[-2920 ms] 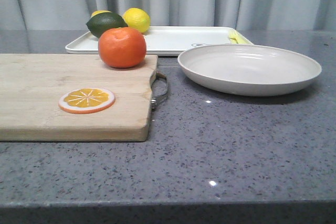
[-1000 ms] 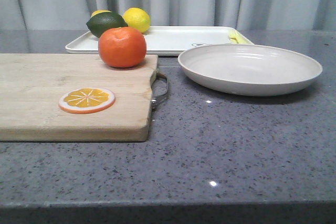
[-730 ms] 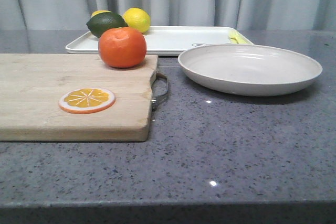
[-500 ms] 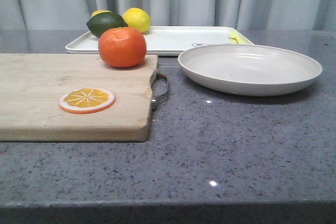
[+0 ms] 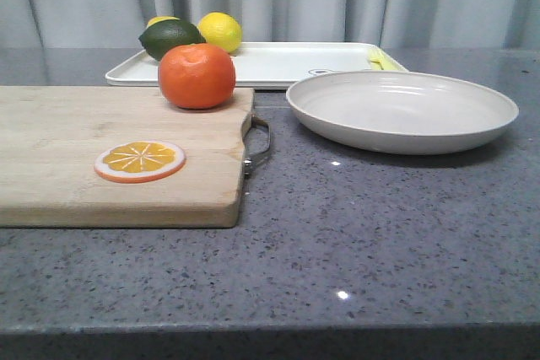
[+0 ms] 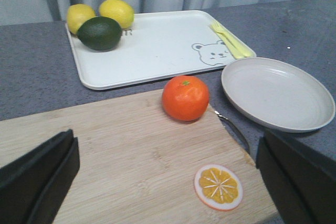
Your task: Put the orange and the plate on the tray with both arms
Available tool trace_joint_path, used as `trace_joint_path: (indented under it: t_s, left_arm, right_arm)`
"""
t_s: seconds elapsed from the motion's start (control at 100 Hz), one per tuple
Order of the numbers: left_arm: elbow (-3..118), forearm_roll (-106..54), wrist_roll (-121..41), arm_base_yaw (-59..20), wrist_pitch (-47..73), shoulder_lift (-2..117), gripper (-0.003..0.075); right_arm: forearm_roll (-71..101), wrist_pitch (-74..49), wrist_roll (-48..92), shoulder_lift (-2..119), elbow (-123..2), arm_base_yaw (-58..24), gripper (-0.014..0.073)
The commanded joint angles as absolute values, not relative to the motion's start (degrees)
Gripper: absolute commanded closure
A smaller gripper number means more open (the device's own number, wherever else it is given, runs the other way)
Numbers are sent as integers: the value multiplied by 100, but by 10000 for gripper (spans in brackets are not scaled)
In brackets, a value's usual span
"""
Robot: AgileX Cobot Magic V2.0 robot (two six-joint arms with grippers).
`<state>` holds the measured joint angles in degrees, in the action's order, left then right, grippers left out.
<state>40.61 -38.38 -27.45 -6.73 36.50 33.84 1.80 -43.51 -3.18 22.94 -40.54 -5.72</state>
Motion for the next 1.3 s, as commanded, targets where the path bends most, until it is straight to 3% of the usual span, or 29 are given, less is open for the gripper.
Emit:
trace_joint_path:
  t_s: [0.0, 0.24, 0.71, 1.29]
  left_arm:
    - [4326, -4777, -3471, -671, 3185, 3894, 62]
    - [5160, -5879, -4940, -797, 3277, 5457, 62]
    - [7101, -5207, -4987, -2299, 2816, 8091, 62]
    - [7387, -4400, -4571, -2375, 2638, 8910, 62]
  right_arm:
    - [169, -3904, -306, 2389, -4252, -579, 85]
    - [169, -3904, -306, 2389, -4252, -579, 85]
    - [169, -3928, -306, 2389, -4252, -579, 85]
    - [169, -3971, -306, 2389, -4252, -579, 85]
